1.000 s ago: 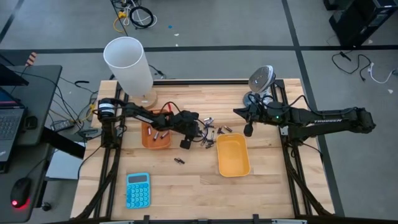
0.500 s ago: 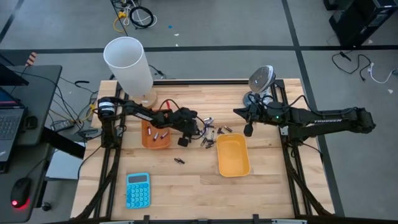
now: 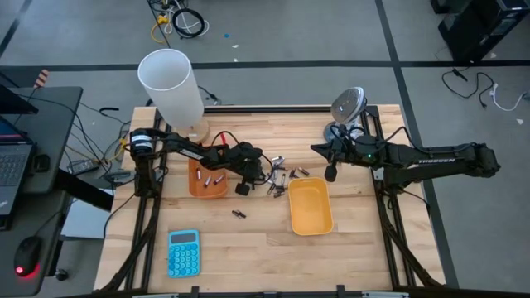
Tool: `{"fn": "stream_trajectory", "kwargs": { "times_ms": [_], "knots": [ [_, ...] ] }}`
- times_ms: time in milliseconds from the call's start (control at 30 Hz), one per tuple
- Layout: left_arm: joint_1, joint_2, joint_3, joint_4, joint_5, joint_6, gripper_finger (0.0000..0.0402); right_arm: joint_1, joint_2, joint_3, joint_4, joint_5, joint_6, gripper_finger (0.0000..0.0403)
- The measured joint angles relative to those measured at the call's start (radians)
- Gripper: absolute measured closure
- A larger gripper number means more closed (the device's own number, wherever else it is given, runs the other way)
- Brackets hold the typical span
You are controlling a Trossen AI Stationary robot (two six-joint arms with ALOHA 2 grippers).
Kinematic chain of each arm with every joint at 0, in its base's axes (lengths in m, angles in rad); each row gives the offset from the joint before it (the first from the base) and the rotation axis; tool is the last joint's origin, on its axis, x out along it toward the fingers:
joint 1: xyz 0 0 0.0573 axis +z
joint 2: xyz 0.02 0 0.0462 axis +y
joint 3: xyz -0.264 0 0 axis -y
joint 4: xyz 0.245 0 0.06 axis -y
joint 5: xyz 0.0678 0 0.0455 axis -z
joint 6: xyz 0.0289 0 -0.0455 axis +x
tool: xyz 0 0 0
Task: Sort batteries
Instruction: Put the silver battery into the orange bin
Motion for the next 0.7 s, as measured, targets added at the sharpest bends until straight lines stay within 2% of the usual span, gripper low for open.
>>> {"fn": "stream_trajectory", "kwargs": {
  "times_ms": [467, 700],
  "knots": [
    [0.0, 0.012, -0.002, 0.0, 0.009, -0.001, 0.0326, 0.0, 0.0, 0.0, 0.0, 0.0, 0.0, 0.04],
    [0.0, 0.013, -0.003, -0.001, 0.008, -0.006, 0.0365, 0.0, 0.0, 0.0, 0.0, 0.0, 0.0, 0.04]
  ]
}}
